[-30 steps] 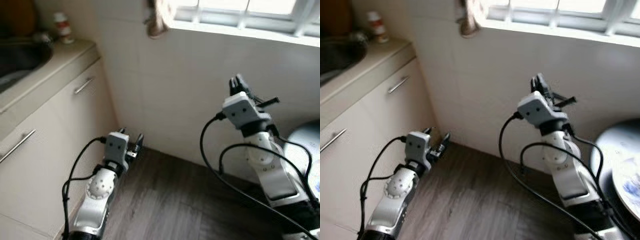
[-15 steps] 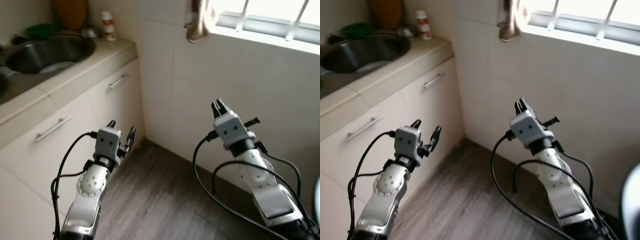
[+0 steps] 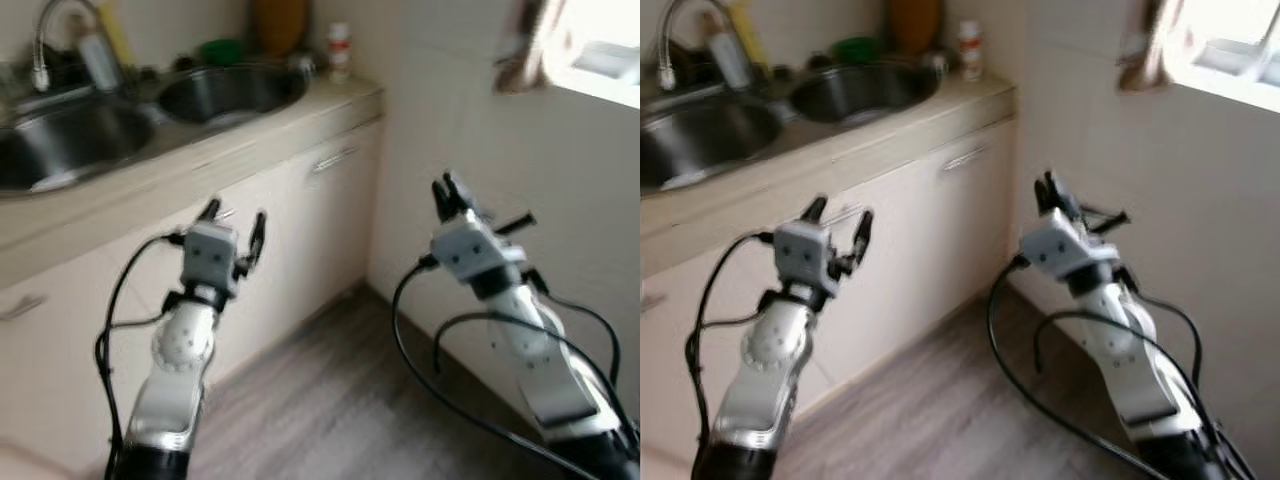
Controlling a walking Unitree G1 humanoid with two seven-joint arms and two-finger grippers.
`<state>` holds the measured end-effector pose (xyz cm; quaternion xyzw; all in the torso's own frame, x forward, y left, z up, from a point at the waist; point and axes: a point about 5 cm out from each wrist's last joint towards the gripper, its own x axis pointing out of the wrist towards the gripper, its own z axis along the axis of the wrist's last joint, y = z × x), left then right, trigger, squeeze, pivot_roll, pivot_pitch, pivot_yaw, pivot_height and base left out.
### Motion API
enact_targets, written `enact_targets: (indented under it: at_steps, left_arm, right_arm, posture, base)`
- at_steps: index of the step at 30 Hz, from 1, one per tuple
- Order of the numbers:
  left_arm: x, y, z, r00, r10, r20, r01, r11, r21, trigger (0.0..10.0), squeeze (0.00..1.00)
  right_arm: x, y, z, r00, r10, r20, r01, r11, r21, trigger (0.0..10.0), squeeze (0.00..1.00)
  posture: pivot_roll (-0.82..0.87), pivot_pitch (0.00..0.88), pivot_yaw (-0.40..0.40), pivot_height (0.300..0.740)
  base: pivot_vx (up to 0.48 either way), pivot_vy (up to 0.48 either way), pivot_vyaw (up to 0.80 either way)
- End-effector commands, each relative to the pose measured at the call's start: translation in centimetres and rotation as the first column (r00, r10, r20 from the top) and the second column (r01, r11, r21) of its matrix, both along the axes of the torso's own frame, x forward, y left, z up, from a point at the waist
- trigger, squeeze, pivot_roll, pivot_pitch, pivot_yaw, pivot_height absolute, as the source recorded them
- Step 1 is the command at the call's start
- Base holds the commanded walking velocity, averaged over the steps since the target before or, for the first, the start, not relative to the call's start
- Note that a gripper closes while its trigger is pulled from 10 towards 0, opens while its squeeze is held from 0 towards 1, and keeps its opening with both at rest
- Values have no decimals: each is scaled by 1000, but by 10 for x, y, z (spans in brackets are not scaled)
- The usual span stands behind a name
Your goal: Kitchen organization
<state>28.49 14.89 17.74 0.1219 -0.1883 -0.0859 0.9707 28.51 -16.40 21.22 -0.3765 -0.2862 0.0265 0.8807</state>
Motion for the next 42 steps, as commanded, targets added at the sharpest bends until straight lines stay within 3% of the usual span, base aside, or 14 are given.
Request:
enact_targets:
  at_steps: [1,4,6,7,8,9,10,11,19,22,30,36,37,42]
  left_arm:
    - [-1,5,7,999,21,33,-21,1000,6,10000,0]
    - [-1,5,8,999,17,40,-17,1000,3,10000,0]
    - [-1,4,10,999,15,46,-15,1000,1,10000,0]
    - [-1,4,10,999,15,46,-15,1000,1,10000,0]
    - [-1,4,11,999,14,49,-15,1000,0,10000,0]
    - [-1,3,12,998,14,55,-14,1000,0,10000,0]
    - [0,3,13,998,13,58,-13,1000,-1,10000,0]
    - [0,3,14,998,13,63,-13,1000,-3,10000,0]
    - [1,1,18,997,7,76,-6,1000,-7,10000,0]
    - [2,-1,21,996,-2,85,2,1000,-7,10000,0]
    - [3,-2,24,995,-1,101,2,1000,-8,10000,0]
    - [4,-4,26,994,-3,109,4,1000,-11,10000,0]
    - [4,-4,27,994,-4,112,5,1000,-11,10000,0]
    - [4,-3,30,993,-1,121,2,1000,-11,10000,0]
  right_arm:
    - [-2,8,25,988,26,152,-21,999,-34,0,0]
    - [-1,8,38,974,16,225,-7,999,-40,78,0]
    - [1,9,50,963,20,270,-14,1000,-23,3373,0]
    - [1,9,50,963,20,270,-14,1000,-23,3373,0]
    - [2,10,51,960,22,278,-16,1000,-26,4902,0]
    - [3,13,53,957,32,289,-26,999,-25,9373,0]
    - [3,14,54,954,39,296,-34,999,-24,9373,0]
    - [4,16,55,952,50,302,-46,999,-18,10000,0]
    - [7,29,57,947,90,308,-91,996,-11,10000,0]
    - [10,34,59,942,76,328,-62,997,-53,10000,0]
    - [17,38,65,945,110,308,-108,994,-23,10000,0]
    - [24,37,74,949,125,291,-152,986,73,10000,0]
    - [27,36,78,948,135,287,-179,975,134,10000,0]
    - [32,32,82,951,156,266,-227,938,263,10000,0]
  posture:
    - [-5,0,-6,740]
    - [-6,0,-5,740]
    - [-4,0,-5,740]
    - [-4,0,-5,740]
    - [-1,0,-8,740]
    - [3,0,-10,740]
    - [3,0,-10,740]
    - [4,0,-12,740]
    - [6,0,-13,740]
    - [8,0,-13,740]
    - [12,0,-18,740]
    - [16,0,-21,740]
    - [19,0,-22,740]
    - [23,0,-25,740]
  base:
    - [401,0,700]
    - [435,0,0]
    - [433,0,0]
    - [435,0,0]
    - [435,0,0]
    - [435,0,0]
    - [435,0,0]
    - [435,0,0]
    - [438,0,0]
    - [439,0,800]
    - [435,0,800]
    - [401,0,800]
    - [398,0,800]
    - [395,0,320]
